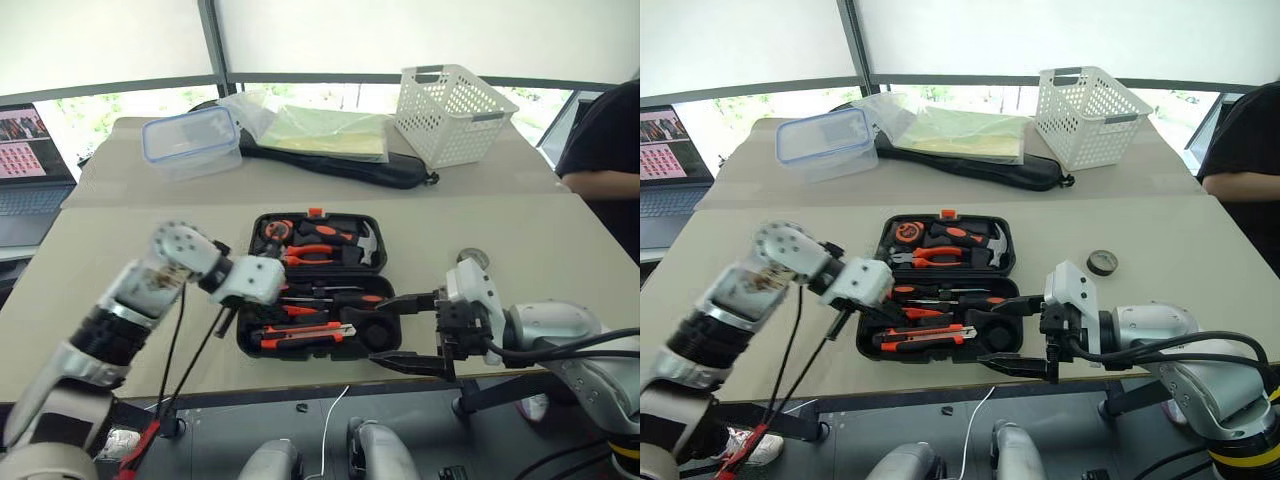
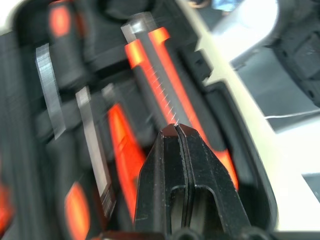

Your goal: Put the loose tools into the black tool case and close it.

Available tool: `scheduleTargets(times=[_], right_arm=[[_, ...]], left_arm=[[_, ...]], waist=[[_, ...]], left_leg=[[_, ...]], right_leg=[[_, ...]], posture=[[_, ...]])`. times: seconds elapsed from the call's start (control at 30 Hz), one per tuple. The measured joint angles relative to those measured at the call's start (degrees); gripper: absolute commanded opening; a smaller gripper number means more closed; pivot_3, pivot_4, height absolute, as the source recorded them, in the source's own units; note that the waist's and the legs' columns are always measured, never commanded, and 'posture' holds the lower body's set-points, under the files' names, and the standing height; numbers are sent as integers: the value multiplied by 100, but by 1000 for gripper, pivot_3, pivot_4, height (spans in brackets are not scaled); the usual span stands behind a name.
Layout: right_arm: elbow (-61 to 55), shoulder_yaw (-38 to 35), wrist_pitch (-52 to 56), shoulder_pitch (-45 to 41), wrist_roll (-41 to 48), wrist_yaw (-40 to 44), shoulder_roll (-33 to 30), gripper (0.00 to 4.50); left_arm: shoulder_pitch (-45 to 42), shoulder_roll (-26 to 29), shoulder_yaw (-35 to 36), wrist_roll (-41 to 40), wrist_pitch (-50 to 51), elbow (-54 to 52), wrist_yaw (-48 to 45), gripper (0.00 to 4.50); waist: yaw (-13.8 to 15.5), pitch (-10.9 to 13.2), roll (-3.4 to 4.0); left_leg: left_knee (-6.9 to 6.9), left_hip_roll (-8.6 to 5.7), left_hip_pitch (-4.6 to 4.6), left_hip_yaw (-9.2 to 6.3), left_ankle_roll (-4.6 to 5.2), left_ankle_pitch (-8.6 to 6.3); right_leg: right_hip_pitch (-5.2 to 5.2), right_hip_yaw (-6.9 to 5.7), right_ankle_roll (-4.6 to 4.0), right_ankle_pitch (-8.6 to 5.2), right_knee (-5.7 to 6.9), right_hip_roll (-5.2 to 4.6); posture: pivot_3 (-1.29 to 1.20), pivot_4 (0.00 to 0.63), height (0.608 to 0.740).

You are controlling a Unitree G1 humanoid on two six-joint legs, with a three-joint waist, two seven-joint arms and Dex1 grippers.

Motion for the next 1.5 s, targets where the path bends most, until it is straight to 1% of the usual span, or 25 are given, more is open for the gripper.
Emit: scheduleTargets(times=[0.1,0.3,0.4,0.53,0.73,0.9,1.03,1.1,1.17,1.23,1.27,1.33,1.37,1.5], right_arm=[[-13,-1,0,13,-1,-16,0,4500],[-151,-6,2,172,6,-121,0,4500],[-198,-11,4,245,13,-155,0,4500],[-211,-16,4,259,17,-205,0,4500],[-210,-16,6,246,19,-247,0,4500],[-207,-15,17,213,24,-242,-2,4500],[-203,-14,31,156,28,-238,-3,4500],[-203,-13,38,97,39,-239,-3,4500],[-202,-18,41,47,67,-239,-4,4500],[-200,-29,47,35,76,-242,-7,4500],[-192,-103,57,16,99,-251,-32,4500],[-115,-463,142,-3,312,-272,-111,4500],[-52,-682,205,5,407,-291,-174,4500],[333,-1747,424,267,654,-295,-539,4500]], left_arm=[[-17,-6,-155,250,-709,204,-19,31],[-115,-48,-277,485,-1462,367,-39,31],[-110,-10,-282,509,-1629,393,-49,31],[42,171,-271,504,-1677,243,-38,31],[152,172,-275,676,-1886,157,58,31],[98,59,-321,769,-1994,284,114,31],[6,-26,-300,687,-1714,404,65,31],[-9,-45,-252,502,-1306,453,-41,31],[-9,-38,-141,288,-818,483,-147,31],[-9,1,-94,153,-561,463,-155,31],[-9,100,33,-92,-171,350,-164,31],[-19,379,388,-762,733,-74,-169,533],[-37,499,615,-1111,1191,-261,-168,739],[-91,894,1584,-2257,2651,-619,-84,2147]], waist=[[9,0,0],[16,-2,1],[4,-2,2],[-26,-5,6],[-25,-6,7],[-3,-9,9],[8,-10,11],[4,-10,10],[-1,-9,8],[-7,-8,8],[-8,-7,7],[-6,-3,2],[-3,-3,3],[23,-3,3]], left_leg=[[0,2,1,-1,0,0],[1,3,22,-4,5,-3],[0,6,34,-4,7,-4],[-6,11,46,-1,8,-5],[-7,14,49,1,7,-6],[-7,13,57,1,13,-9],[-6,13,62,3,24,-15],[-4,13,61,7,25,-16],[-4,14,54,7,25,-15],[-4,14,49,7,23,-14],[-4,14,35,7,22,-14],[3,13,0,7,20,-13],[3,12,-1,8,19,-13],[0,9,-10,7,16,-14]], right_leg=[[1,1,0,0,0,-3],[26,0,2,-1,-2,-5],[36,1,2,-1,-3,-3],[40,4,3,-2,-2,6],[42,3,2,-3,-4,10],[52,1,4,-3,-4,10],[59,1,7,-6,-4,12],[56,-1,8,-6,-4,44],[49,-1,9,-6,-3,48],[42,-1,8,-6,-2,48],[29,-1,7,-5,-1,48],[-3,-2,8,-3,6,46],[-10,-5,9,-3,5,46],[-17,-11,10,-4,2,44]], posture=[[0,150,740],[0,150,740],[0,150,740],[0,150,740],[0,150,740],[0,150,740],[0,150,740],[0,150,740],[0,150,740],[0,150,740],[0,150,740],[0,150,740],[0,150,740],[0,150,740]])
